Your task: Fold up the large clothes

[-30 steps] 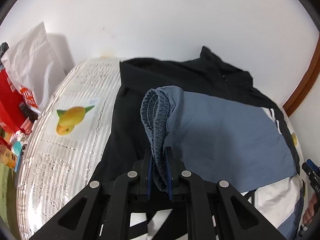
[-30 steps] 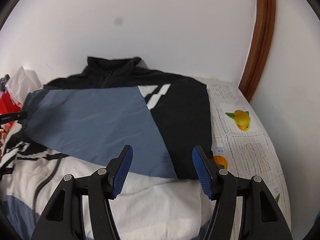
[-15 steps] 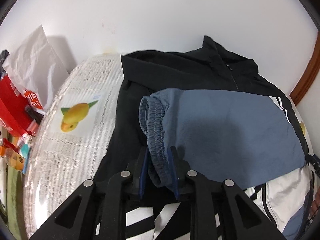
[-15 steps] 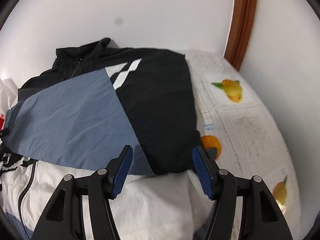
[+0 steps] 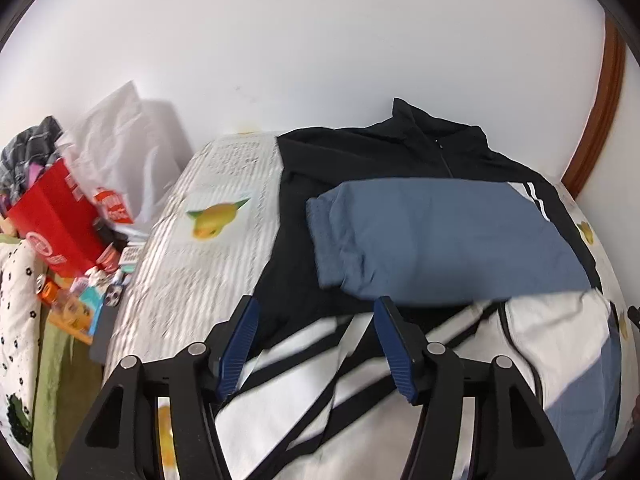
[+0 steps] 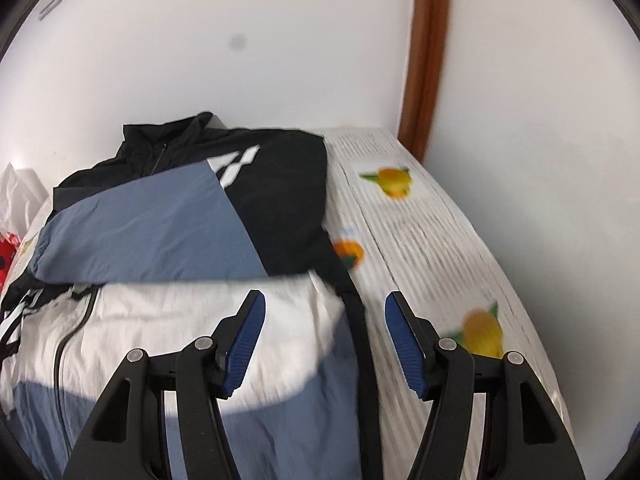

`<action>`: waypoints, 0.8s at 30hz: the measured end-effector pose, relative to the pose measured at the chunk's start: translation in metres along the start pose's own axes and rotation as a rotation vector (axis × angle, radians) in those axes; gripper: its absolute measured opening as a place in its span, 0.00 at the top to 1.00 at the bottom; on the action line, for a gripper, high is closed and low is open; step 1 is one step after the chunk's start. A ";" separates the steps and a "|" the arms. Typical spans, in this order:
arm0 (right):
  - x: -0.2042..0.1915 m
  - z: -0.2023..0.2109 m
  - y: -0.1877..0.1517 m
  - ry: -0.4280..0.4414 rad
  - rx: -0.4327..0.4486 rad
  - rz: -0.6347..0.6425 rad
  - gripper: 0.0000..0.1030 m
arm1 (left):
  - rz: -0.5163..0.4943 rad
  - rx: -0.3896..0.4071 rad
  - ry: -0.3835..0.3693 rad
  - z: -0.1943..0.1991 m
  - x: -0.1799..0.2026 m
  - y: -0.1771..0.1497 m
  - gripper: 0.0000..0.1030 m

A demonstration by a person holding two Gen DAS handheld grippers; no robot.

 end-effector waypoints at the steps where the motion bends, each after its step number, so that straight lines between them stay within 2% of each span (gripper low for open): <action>1: 0.004 0.003 -0.006 0.000 -0.008 -0.005 0.40 | 0.001 -0.003 0.003 0.005 -0.003 -0.008 0.40; 5: 0.022 0.012 -0.036 -0.046 -0.033 0.000 0.40 | 0.020 -0.031 -0.024 0.018 -0.012 -0.037 0.39; 9: 0.039 0.016 -0.065 -0.025 -0.094 -0.011 0.40 | 0.013 -0.058 0.004 0.025 -0.021 -0.069 0.38; 13: 0.051 0.016 -0.089 -0.037 -0.130 -0.038 0.40 | 0.027 -0.099 -0.022 0.025 -0.030 -0.100 0.38; 17: 0.057 0.017 -0.113 -0.011 -0.162 -0.058 0.40 | 0.013 -0.127 -0.009 0.026 -0.033 -0.127 0.38; 24: 0.050 0.022 -0.132 -0.012 -0.122 -0.027 0.40 | 0.025 -0.157 -0.056 0.026 -0.028 -0.160 0.38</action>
Point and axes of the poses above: each gripper's, at about its wrist camera, not at the fingertips, and z roughly against the way its jaws point, x to its right, y to its top, the point moved 1 cm from there along -z, roughly the way its jaws point, and after that the axes turned 9 degrees about -z, right-handed, at the moved point
